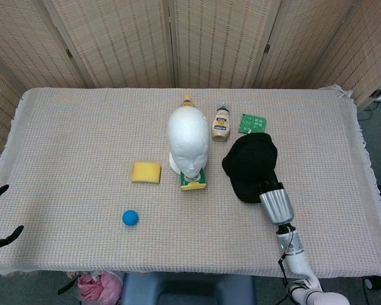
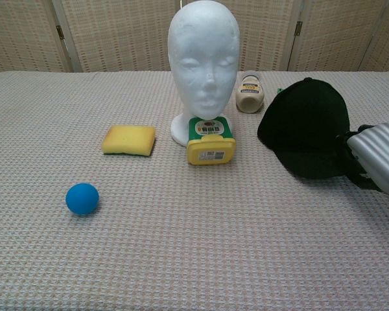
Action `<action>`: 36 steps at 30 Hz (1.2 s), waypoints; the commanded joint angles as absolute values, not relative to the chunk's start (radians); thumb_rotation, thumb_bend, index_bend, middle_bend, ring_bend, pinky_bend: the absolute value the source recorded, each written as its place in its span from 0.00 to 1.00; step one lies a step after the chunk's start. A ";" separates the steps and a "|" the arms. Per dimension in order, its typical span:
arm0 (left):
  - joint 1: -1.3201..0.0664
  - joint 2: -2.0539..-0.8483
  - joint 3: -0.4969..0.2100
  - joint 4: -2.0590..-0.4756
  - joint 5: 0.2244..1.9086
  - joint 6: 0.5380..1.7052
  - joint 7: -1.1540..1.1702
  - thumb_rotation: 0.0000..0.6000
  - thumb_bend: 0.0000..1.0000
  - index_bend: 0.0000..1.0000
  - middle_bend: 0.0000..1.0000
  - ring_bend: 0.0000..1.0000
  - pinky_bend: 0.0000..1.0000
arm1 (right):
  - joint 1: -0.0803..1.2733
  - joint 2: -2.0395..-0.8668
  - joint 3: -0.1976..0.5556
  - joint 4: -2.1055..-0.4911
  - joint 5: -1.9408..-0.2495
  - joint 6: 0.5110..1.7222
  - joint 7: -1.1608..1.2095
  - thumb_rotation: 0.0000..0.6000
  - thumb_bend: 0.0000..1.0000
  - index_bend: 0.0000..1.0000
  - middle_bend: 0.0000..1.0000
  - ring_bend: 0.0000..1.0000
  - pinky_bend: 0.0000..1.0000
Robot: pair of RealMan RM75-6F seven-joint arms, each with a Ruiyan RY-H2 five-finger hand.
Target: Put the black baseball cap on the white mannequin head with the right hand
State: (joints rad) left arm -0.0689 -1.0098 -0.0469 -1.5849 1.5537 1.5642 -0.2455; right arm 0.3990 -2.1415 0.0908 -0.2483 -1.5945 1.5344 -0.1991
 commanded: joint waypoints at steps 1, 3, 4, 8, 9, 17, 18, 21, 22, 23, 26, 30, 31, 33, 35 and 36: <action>-0.065 -1.012 -0.048 -1.582 1.559 1.575 -0.245 1.00 0.25 0.10 0.00 0.00 0.20 | 0.420 -2.153 0.094 -0.219 -1.590 1.565 -0.187 1.00 0.42 0.70 0.62 0.62 0.80; -0.063 -1.014 -0.049 -1.579 1.561 1.582 -0.246 1.00 0.25 0.09 0.00 0.00 0.20 | 0.429 -2.152 0.102 -0.212 -1.584 1.589 -0.176 1.00 0.46 0.72 0.64 0.65 0.84; -0.061 -1.014 -0.049 -1.578 1.562 1.585 -0.246 1.00 0.25 0.09 0.00 0.00 0.20 | 0.433 -2.150 0.106 -0.210 -1.580 1.604 -0.170 1.00 0.49 0.73 0.64 0.66 0.85; -0.060 -1.017 -0.049 -1.576 1.566 1.590 -0.242 1.00 0.25 0.09 0.00 0.00 0.20 | 0.458 -2.131 0.133 -0.213 -1.558 1.676 -0.154 1.00 0.60 0.76 0.67 0.69 0.89; -0.060 -1.018 -0.049 -1.576 1.567 1.590 -0.240 1.00 0.25 0.09 0.00 0.00 0.20 | 0.465 -2.125 0.140 -0.216 -1.553 1.694 -0.155 1.00 0.62 0.77 0.67 0.70 0.89; -0.062 -1.020 -0.049 -1.579 1.568 1.589 -0.239 1.00 0.25 0.09 0.00 0.00 0.20 | 0.524 -2.048 0.171 -0.295 -1.546 1.856 -0.258 1.00 0.66 0.80 0.69 0.72 0.92; -0.061 -1.018 -0.049 -1.580 1.568 1.590 -0.241 1.00 0.25 0.09 0.00 0.00 0.20 | 0.530 -2.036 0.171 -0.314 -1.550 1.873 -0.280 1.00 0.66 0.80 0.69 0.72 0.92; -0.059 -1.015 -0.048 -1.579 1.570 1.592 -0.250 1.00 0.25 0.09 0.00 0.00 0.20 | 0.550 -1.991 0.166 -0.395 -1.572 1.926 -0.370 1.00 0.66 0.80 0.69 0.72 0.92; -0.059 -1.014 -0.047 -1.578 1.570 1.591 -0.252 1.00 0.25 0.09 0.00 0.00 0.20 | 0.555 -1.975 0.164 -0.427 -1.579 1.937 -0.399 1.00 0.66 0.80 0.69 0.72 0.92; -0.060 -1.013 -0.048 -1.578 1.569 1.590 -0.255 1.00 0.25 0.09 0.00 0.00 0.20 | 0.561 -1.957 0.165 -0.462 -1.585 1.948 -0.433 1.00 0.66 0.80 0.69 0.72 0.92; -0.061 -1.012 -0.049 -1.577 1.565 1.586 -0.262 1.00 0.25 0.09 0.00 0.00 0.20 | 0.584 -1.879 0.173 -0.626 -1.613 1.983 -0.581 1.00 0.66 0.80 0.69 0.72 0.92; -0.062 -1.011 -0.049 -1.577 1.564 1.584 -0.265 1.00 0.25 0.09 0.00 0.00 0.20 | 0.616 -1.766 0.180 -0.877 -1.670 1.989 -0.778 1.00 0.66 0.80 0.69 0.73 0.92; -0.062 -1.010 -0.049 -1.577 1.563 1.583 -0.268 1.00 0.25 0.09 0.00 0.00 0.20 | 0.627 -1.738 0.186 -0.956 -1.688 1.980 -0.848 1.00 0.66 0.80 0.69 0.73 0.92; -0.063 -1.010 -0.051 -1.580 1.559 1.581 -0.272 1.00 0.25 0.09 0.00 0.00 0.20 | 0.643 -1.706 0.197 -1.065 -1.711 1.958 -0.955 1.00 0.66 0.80 0.69 0.73 0.92; -0.065 -1.011 -0.054 -1.579 1.556 1.579 -0.279 1.00 0.25 0.09 0.00 0.00 0.20 | 0.665 -1.683 0.214 -1.159 -1.737 1.924 -1.059 1.00 0.66 0.80 0.69 0.73 0.92; -0.066 -1.011 -0.054 -1.577 1.555 1.577 -0.284 1.00 0.25 0.09 0.00 0.00 0.20 | 0.674 -1.678 0.222 -1.191 -1.743 1.907 -1.094 1.00 0.65 0.80 0.69 0.73 0.92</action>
